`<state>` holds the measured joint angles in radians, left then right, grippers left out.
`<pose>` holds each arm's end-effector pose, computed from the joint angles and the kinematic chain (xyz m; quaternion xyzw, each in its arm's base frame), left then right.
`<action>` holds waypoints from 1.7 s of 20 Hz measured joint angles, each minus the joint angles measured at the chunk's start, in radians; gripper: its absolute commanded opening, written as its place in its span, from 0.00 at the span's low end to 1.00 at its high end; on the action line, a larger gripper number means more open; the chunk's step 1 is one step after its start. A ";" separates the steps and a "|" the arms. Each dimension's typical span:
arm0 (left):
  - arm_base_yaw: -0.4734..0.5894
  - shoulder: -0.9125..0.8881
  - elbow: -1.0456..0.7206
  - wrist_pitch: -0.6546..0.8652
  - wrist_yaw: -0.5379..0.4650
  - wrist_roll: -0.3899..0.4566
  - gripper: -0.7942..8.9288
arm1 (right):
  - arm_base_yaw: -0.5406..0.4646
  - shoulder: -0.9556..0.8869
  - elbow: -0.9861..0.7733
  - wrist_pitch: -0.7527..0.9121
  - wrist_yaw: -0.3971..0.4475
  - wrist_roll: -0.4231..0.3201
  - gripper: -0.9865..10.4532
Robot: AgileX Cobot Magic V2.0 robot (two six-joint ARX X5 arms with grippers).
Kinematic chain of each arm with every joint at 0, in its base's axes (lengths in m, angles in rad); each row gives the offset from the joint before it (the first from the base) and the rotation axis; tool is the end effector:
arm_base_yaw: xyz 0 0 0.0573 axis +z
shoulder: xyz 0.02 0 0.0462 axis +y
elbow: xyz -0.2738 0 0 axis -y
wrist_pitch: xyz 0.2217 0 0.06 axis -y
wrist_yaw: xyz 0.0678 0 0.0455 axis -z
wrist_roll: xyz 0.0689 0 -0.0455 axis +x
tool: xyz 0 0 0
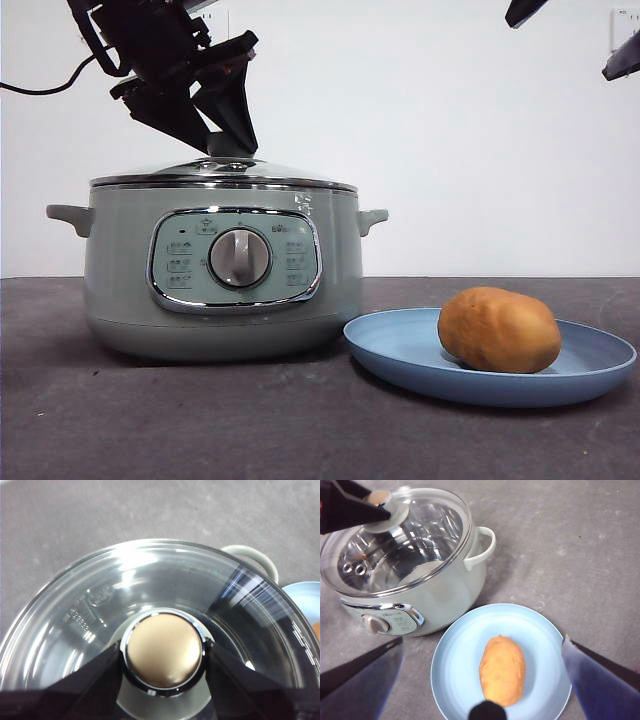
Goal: Take the potato out from the steamer,put the potato on the plate,close the lid
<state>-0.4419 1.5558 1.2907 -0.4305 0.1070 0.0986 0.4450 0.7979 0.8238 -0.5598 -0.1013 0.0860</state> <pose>0.3134 -0.1564 0.2897 0.1013 0.3231 -0.2710 0.9010 0.1471 0.0779 0.2958 -0.0051 0.2709 0.2488 0.9299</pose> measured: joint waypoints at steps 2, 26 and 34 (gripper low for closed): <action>0.000 0.000 0.000 -0.001 -0.001 -0.002 0.07 | 0.000 0.000 0.000 0.000 0.000 0.000 0.58; -0.006 -0.485 0.002 -0.438 0.011 0.003 0.62 | 0.000 0.000 0.000 -0.126 -0.107 0.000 0.58; -0.006 -0.577 0.002 -0.680 0.084 0.003 0.08 | 0.000 0.000 0.000 -0.260 -0.262 0.000 0.08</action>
<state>-0.4480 0.9787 1.2922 -1.1103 0.1909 0.1013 0.4450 0.7979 0.8238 -0.8196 -0.3637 0.0864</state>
